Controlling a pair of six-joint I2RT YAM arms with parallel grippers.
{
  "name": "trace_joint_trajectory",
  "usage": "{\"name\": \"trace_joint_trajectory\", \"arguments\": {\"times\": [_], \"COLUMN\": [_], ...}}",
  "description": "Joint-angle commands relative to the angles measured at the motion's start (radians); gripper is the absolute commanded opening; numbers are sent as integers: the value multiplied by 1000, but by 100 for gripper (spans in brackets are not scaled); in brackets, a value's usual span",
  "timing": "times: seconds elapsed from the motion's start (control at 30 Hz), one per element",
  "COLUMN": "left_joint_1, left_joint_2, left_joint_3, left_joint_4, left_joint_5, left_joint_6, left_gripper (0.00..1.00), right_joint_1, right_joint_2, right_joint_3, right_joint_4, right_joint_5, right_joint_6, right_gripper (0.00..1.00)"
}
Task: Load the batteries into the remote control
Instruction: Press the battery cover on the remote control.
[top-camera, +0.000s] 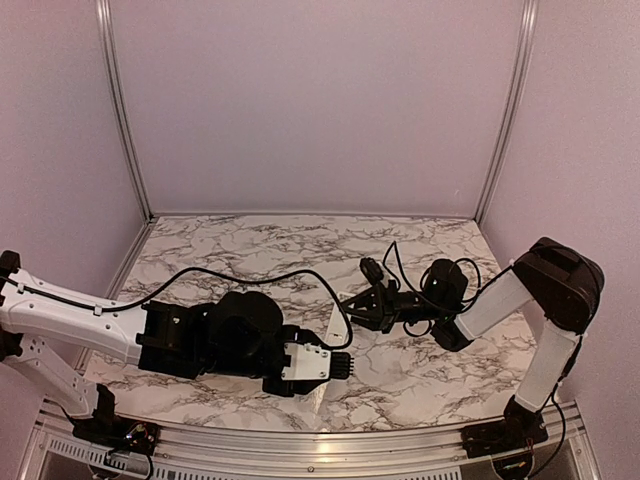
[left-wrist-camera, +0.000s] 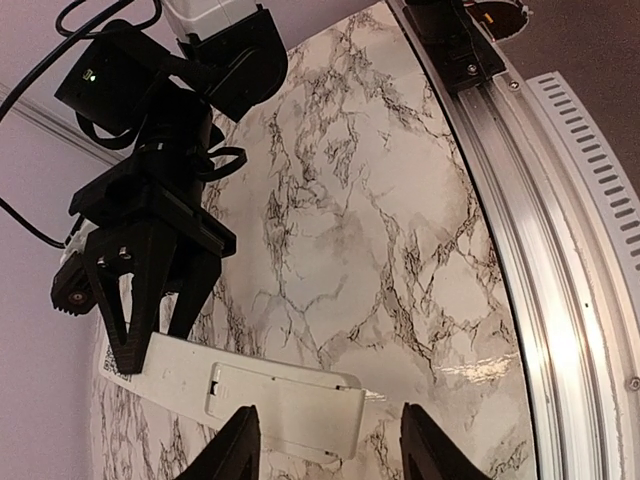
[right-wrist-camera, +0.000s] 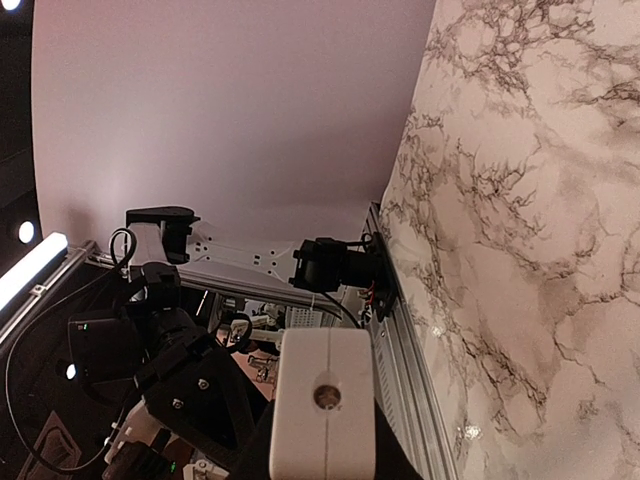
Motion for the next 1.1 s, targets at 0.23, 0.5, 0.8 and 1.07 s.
{"name": "trace_joint_trajectory", "arguments": {"times": [0.23, 0.5, 0.8, 1.07], "left_joint_1": [-8, -5, 2, 8], "left_joint_2": [69, 74, 86, 93], "left_joint_3": [58, 54, 52, 50], "left_joint_4": [-31, -43, -57, -59], "left_joint_5": [-12, -17, -21, -33], "left_joint_6": [51, 27, 21, 28], "left_gripper": [38, 37, 30, 25], "right_joint_1": [14, 13, 17, 25], "right_joint_2": [-18, -20, -23, -30], "right_joint_3": [27, 27, 23, 12], "right_joint_4": [21, 32, 65, 84], "right_joint_5": [-13, -15, -17, -17], "right_joint_6": [12, 20, 44, 56], "right_gripper": [0, 0, 0, 0]}}
